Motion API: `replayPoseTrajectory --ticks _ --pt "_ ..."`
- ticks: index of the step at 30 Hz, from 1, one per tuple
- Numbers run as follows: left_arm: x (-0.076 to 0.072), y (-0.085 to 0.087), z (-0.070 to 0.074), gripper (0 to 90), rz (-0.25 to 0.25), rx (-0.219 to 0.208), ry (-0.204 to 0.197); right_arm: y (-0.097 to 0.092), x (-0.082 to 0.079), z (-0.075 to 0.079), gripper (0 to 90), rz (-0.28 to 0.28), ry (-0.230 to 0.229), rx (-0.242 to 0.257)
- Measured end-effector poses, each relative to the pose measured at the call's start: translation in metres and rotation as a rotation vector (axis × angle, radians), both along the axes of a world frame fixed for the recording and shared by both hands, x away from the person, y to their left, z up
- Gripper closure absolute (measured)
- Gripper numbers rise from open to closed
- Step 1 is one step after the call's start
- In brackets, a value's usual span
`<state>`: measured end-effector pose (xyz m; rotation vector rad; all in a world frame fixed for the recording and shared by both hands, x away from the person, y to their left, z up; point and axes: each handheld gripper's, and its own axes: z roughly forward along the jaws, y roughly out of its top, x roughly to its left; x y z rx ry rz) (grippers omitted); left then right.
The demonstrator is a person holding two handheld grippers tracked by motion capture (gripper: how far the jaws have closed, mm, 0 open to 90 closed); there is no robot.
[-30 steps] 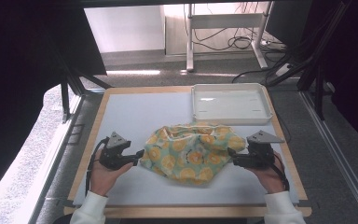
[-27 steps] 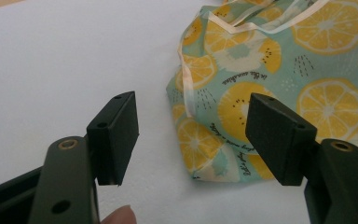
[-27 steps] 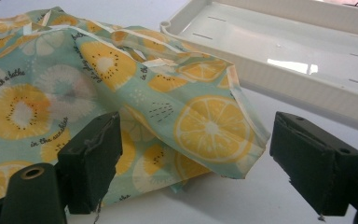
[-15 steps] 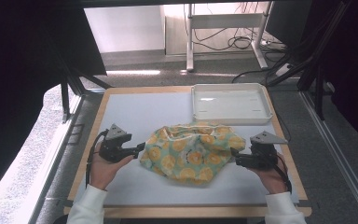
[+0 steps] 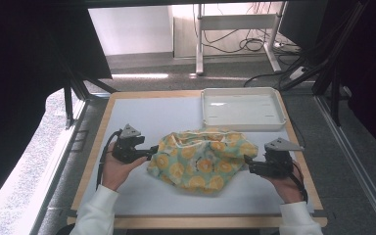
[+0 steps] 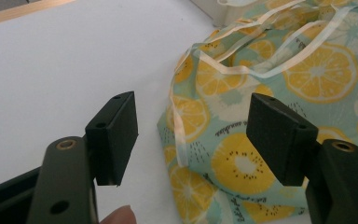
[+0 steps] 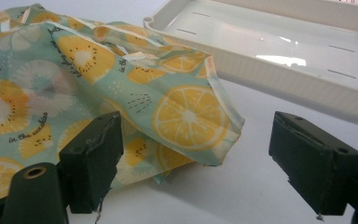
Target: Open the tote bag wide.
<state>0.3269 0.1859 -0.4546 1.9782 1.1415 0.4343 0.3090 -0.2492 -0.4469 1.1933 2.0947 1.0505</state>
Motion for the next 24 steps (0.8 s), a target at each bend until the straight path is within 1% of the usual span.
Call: replayPoseTrajectory --ticks 2,3,4,9,14,18,19,20,22,24 --pt "0.005 -0.002 0.000 33.5 0.002 -0.013 0.014 -0.001 -0.001 0.001 17.8 0.001 -0.003 0.007" --pt "0.011 -0.003 0.000 33.5 0.006 -0.018 0.023 -0.001 0.000 0.001 17.8 0.001 -0.002 0.009" --pt "0.011 -0.003 0.000 33.5 0.006 -0.018 0.023 -0.001 0.000 0.001 17.8 0.001 -0.002 0.009" --pt "0.020 -0.007 0.005 33.6 0.014 -0.019 0.022 -0.001 0.002 -0.001 17.8 0.012 0.004 0.009" --pt "0.026 -0.008 0.010 33.6 0.015 -0.013 0.016 0.001 0.002 0.000 17.8 0.018 0.002 0.009" --pt "0.030 -0.011 0.011 33.5 0.009 -0.010 0.024 -0.001 0.002 -0.001 18.0 0.011 0.005 0.009" --pt "0.032 -0.013 0.011 33.5 0.010 -0.010 0.028 -0.001 0.002 -0.001 18.0 0.011 0.005 0.009" --pt "0.035 -0.017 0.010 33.5 0.003 0.000 0.036 -0.001 0.003 -0.001 18.0 0.007 0.004 0.006" --pt "0.037 -0.020 0.009 33.4 -0.001 0.003 0.037 0.000 0.002 -0.001 18.0 0.006 0.005 0.001" --pt "0.039 -0.024 0.009 33.3 -0.015 0.014 0.038 0.001 0.002 -0.001 18.1 0.009 0.004 -0.003"
